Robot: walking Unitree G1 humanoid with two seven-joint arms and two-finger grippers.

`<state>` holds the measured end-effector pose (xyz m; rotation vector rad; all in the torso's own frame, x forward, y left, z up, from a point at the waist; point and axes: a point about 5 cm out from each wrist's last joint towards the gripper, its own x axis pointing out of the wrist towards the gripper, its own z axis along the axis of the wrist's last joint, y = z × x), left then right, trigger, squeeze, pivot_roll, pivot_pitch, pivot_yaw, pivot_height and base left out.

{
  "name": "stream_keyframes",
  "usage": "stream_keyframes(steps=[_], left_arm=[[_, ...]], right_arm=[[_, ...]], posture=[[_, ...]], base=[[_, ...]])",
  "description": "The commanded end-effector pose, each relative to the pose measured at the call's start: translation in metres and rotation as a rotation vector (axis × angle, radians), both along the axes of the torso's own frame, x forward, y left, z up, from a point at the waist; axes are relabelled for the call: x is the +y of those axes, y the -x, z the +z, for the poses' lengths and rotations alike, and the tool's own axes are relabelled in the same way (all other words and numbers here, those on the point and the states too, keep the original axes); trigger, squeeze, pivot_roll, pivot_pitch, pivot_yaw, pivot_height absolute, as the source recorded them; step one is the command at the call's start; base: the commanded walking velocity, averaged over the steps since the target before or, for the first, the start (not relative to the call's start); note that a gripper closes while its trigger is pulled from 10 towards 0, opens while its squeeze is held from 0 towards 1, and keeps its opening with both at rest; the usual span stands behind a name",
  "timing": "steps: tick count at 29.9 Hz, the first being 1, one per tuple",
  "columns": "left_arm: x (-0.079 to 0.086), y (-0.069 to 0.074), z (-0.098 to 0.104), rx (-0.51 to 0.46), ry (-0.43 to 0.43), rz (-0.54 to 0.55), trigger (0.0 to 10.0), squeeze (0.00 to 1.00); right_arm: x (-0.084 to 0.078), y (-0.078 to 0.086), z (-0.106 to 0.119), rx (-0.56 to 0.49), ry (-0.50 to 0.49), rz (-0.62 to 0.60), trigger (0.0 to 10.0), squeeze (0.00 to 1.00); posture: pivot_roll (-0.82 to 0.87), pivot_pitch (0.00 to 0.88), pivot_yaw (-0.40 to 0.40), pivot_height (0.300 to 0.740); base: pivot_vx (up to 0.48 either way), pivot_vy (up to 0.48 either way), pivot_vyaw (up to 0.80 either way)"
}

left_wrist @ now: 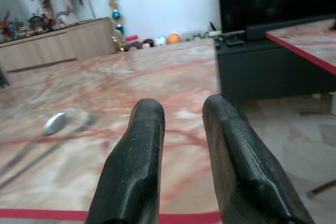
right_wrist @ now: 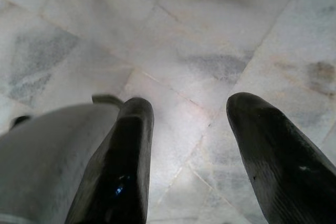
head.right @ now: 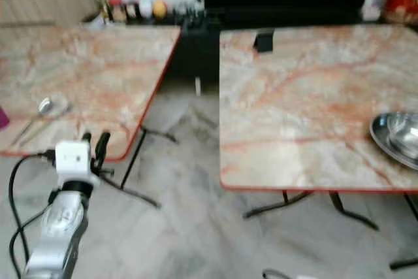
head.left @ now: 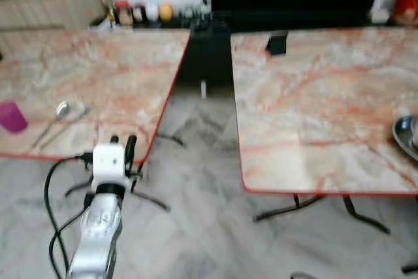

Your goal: Setting the table

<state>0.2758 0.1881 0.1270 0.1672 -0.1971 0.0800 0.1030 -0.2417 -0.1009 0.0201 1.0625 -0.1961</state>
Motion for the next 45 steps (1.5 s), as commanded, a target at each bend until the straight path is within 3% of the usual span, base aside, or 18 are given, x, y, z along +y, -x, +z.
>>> stream_keyframes(steps=[1, 38, 45], left_arm=[[0.009, 0.003, -0.001, 0.018, -0.008, 0.030, 10.0, 0.00], [0.025, 0.010, -0.004, 0.036, -0.015, 0.110, 10.0, 0.00], [0.041, 0.015, -0.020, 0.092, -0.016, 0.169, 10.0, 0.00]], right_arm=[[0.007, -0.005, 0.000, -0.014, -0.018, 0.002, 10.0, 0.00], [0.005, -0.008, 0.001, -0.017, -0.013, 0.002, 10.0, 0.00], [0.005, -0.008, 0.001, -0.017, -0.010, 0.002, 10.0, 0.00]], posture=[[-0.03, 0.000, 0.008, 0.732], [0.00, 0.000, -0.004, 0.732], [-0.01, 0.000, -0.006, 0.732]], base=[[0.000, 0.398, 0.00], [0.000, 0.390, 0.00], [0.000, 0.333, 0.00]])
